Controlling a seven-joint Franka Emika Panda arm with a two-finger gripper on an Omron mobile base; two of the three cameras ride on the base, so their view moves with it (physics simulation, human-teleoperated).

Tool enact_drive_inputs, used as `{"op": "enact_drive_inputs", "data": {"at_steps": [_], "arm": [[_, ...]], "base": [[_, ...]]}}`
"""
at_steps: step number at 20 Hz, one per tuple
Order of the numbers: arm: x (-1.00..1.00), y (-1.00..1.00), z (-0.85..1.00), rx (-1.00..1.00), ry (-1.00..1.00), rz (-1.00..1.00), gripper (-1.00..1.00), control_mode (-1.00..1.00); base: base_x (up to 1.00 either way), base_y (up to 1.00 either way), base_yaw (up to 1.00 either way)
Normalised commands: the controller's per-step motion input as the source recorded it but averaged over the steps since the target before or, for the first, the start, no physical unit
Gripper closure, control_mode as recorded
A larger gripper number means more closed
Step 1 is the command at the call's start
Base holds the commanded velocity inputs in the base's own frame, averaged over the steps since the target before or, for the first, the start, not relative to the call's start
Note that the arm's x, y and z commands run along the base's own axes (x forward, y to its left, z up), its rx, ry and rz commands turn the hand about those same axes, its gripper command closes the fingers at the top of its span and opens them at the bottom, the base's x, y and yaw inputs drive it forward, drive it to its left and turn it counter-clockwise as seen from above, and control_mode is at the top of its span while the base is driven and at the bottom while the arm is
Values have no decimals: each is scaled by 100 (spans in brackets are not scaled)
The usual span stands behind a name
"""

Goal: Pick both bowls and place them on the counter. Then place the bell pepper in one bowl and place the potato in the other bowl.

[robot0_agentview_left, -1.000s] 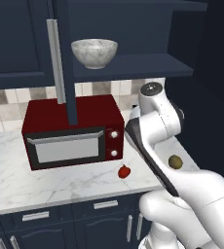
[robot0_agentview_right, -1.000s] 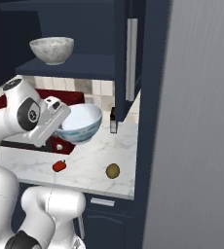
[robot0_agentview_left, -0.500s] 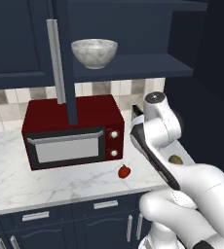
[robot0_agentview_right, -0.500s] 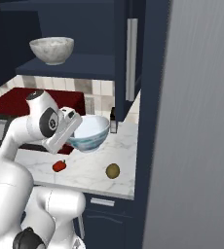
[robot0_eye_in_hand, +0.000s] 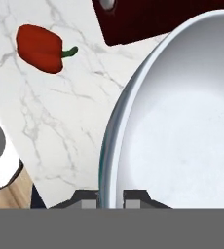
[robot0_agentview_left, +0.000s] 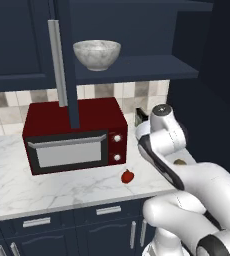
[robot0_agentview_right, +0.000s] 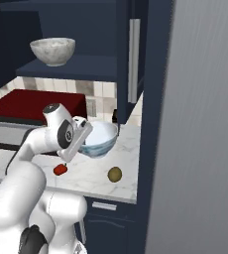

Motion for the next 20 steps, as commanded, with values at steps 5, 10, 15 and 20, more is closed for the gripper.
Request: {"op": "enact_drive_inputs", "data": {"at_steps": [5, 10, 15, 20], "arm": [[41, -3, -31, 1, 2, 3, 100, -100], [35, 0, -26, 1, 5, 1, 100, -100], [32, -3, -25, 0, 6, 1, 100, -100], [21, -6, -24, 4, 4, 2, 100, -100]], "base": [[0, 0, 0], [0, 0, 0], [0, 0, 0], [0, 0, 0]]}}
